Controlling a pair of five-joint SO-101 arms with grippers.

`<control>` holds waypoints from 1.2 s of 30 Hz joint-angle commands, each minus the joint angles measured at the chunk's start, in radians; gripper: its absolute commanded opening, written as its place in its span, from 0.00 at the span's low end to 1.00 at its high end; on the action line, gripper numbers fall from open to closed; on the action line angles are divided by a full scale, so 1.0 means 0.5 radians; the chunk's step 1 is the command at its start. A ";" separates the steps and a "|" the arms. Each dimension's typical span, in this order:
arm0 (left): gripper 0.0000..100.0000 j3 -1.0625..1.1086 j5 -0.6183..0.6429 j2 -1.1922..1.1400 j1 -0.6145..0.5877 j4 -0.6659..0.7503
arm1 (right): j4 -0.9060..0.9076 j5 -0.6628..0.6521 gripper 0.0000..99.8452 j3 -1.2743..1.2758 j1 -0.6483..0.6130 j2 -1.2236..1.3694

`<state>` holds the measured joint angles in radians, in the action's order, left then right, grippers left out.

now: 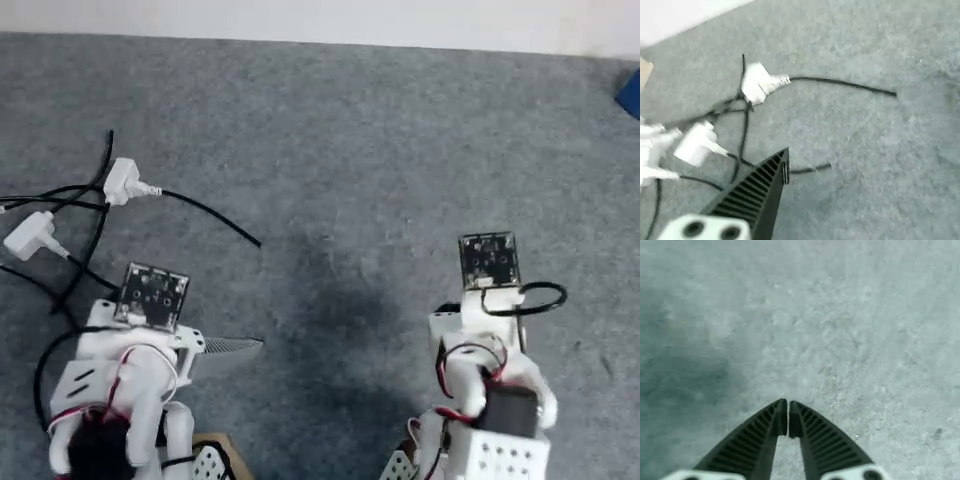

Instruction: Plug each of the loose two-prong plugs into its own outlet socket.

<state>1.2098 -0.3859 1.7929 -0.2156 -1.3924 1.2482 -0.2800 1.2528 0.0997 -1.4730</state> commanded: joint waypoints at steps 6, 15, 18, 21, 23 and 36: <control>0.63 0.502 0.018 0.048 0.008 0.411 | -0.152 0.209 0.01 0.750 0.109 -0.747; 0.63 0.891 0.012 0.048 0.014 0.552 | -0.354 0.221 0.01 1.054 0.084 -0.723; 0.63 0.910 0.015 0.048 0.020 0.559 | -0.410 0.230 0.01 1.112 0.026 -0.723; 0.63 0.898 0.015 0.048 0.017 0.559 | -0.407 0.233 0.01 1.112 -0.038 -0.723; 0.63 0.882 0.015 0.048 0.017 0.559 | -0.413 0.224 0.01 1.112 -0.054 -0.723; 0.04 0.922 -0.199 0.051 0.084 0.666 | -0.489 0.233 0.01 1.112 -0.044 -0.723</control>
<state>1.6701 -0.4135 1.8098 -0.2156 -1.1224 1.0273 -0.1711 1.6778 0.0829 -1.8243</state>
